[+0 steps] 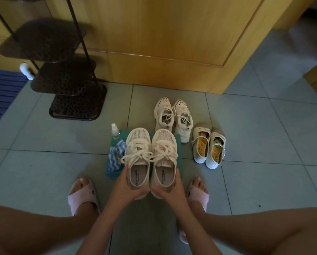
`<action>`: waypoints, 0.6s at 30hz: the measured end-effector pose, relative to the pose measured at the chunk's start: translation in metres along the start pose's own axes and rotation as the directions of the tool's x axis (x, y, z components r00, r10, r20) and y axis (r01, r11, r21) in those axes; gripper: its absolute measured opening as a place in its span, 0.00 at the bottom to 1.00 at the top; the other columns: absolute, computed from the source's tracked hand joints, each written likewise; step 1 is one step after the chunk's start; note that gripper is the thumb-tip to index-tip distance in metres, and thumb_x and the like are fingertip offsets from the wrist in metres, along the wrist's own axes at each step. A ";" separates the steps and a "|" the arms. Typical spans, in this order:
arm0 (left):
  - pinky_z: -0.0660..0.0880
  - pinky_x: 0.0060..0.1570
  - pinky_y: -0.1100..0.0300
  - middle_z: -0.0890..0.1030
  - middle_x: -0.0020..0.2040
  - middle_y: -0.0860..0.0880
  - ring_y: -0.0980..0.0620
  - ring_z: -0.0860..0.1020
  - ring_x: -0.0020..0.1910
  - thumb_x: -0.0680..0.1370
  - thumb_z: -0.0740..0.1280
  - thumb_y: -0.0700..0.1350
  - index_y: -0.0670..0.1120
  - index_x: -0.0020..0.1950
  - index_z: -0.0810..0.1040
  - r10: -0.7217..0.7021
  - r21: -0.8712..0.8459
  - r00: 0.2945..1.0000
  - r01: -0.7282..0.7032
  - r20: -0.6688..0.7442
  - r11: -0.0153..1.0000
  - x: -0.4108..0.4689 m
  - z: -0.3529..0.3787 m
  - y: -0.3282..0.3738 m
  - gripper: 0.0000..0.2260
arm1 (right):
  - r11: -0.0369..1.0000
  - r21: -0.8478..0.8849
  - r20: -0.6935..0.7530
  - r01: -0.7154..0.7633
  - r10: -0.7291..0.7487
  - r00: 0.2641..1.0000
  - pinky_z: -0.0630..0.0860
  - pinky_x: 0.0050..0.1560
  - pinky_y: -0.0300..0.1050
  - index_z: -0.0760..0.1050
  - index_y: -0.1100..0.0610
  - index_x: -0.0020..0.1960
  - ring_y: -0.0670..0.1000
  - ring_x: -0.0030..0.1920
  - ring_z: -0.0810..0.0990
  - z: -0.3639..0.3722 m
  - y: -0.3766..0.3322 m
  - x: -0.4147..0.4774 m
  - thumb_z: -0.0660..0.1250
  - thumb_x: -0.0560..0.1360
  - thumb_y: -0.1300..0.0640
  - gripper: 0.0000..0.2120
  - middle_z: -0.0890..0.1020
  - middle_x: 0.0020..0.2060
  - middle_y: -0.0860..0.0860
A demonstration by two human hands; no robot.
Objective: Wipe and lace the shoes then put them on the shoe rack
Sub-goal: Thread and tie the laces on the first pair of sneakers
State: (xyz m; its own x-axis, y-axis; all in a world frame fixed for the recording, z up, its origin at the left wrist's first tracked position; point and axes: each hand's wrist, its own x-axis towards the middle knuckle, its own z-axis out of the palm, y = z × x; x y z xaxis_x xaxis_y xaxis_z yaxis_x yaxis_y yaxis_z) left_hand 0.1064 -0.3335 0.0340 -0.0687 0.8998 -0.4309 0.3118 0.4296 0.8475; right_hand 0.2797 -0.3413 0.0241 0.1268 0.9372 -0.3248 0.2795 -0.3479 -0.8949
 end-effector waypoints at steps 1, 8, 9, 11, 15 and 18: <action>0.73 0.61 0.51 0.73 0.65 0.52 0.53 0.72 0.64 0.51 0.78 0.57 0.51 0.69 0.65 0.047 0.048 0.999 -0.046 -0.028 0.998 -0.002 0.002 -0.003 0.49 | 1.000 -0.010 -0.015 0.015 -0.015 1.000 0.74 0.61 0.55 0.64 0.48 0.69 0.47 0.62 0.75 0.003 0.003 0.000 0.79 0.56 0.41 0.45 0.77 0.61 0.45; 0.70 0.64 0.50 0.70 0.69 0.50 0.51 0.70 0.67 0.55 0.78 0.54 0.51 0.73 0.62 0.096 0.126 0.982 -0.076 -0.164 0.989 0.004 0.015 -0.024 0.49 | 0.997 -0.037 -0.111 0.068 -0.072 0.991 0.71 0.64 0.55 0.59 0.47 0.72 0.46 0.67 0.71 0.016 0.009 0.002 0.77 0.61 0.39 0.46 0.71 0.67 0.44; 0.70 0.64 0.50 0.69 0.70 0.49 0.50 0.69 0.68 0.56 0.79 0.53 0.50 0.73 0.61 0.093 0.121 0.979 -0.072 -0.181 0.990 0.002 0.017 -0.024 0.49 | 0.997 -0.028 -0.110 0.073 -0.076 0.991 0.69 0.66 0.55 0.58 0.47 0.73 0.46 0.68 0.69 0.018 0.010 0.002 0.77 0.61 0.39 0.47 0.70 0.68 0.43; 0.68 0.66 0.53 0.67 0.71 0.49 0.51 0.67 0.69 0.59 0.78 0.52 0.50 0.74 0.60 0.115 0.128 0.972 -0.090 -0.207 0.988 0.000 0.021 -0.025 0.48 | 0.998 -0.020 -0.122 0.064 -0.066 0.990 0.68 0.67 0.57 0.54 0.45 0.75 0.46 0.70 0.67 0.020 0.013 0.001 0.76 0.62 0.39 0.49 0.67 0.70 0.43; 0.68 0.65 0.56 0.66 0.71 0.53 0.55 0.66 0.69 0.60 0.78 0.54 0.56 0.74 0.58 0.133 0.126 0.964 -0.106 -0.231 0.986 0.000 0.024 -0.029 0.46 | 0.998 -0.021 -0.139 0.051 -0.054 0.989 0.67 0.68 0.57 0.51 0.45 0.75 0.46 0.71 0.66 0.023 0.018 0.000 0.76 0.63 0.40 0.50 0.66 0.71 0.42; 0.69 0.64 0.54 0.66 0.71 0.56 0.57 0.67 0.69 0.60 0.77 0.55 0.59 0.73 0.57 0.125 0.119 0.963 -0.099 -0.240 0.988 0.000 0.025 -0.031 0.46 | 0.999 -0.016 -0.147 0.047 -0.049 0.988 0.67 0.68 0.57 0.53 0.43 0.75 0.45 0.70 0.66 0.023 0.017 0.000 0.75 0.65 0.41 0.46 0.67 0.70 0.42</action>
State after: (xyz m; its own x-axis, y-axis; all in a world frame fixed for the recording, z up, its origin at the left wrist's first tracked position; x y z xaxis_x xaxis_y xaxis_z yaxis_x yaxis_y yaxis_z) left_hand 0.1205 -0.3486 0.0004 -0.2549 0.9381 -0.2344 0.4271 0.3267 0.8431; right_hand 0.2626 -0.3468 0.0013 0.2512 0.9397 -0.2322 0.3006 -0.3037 -0.9041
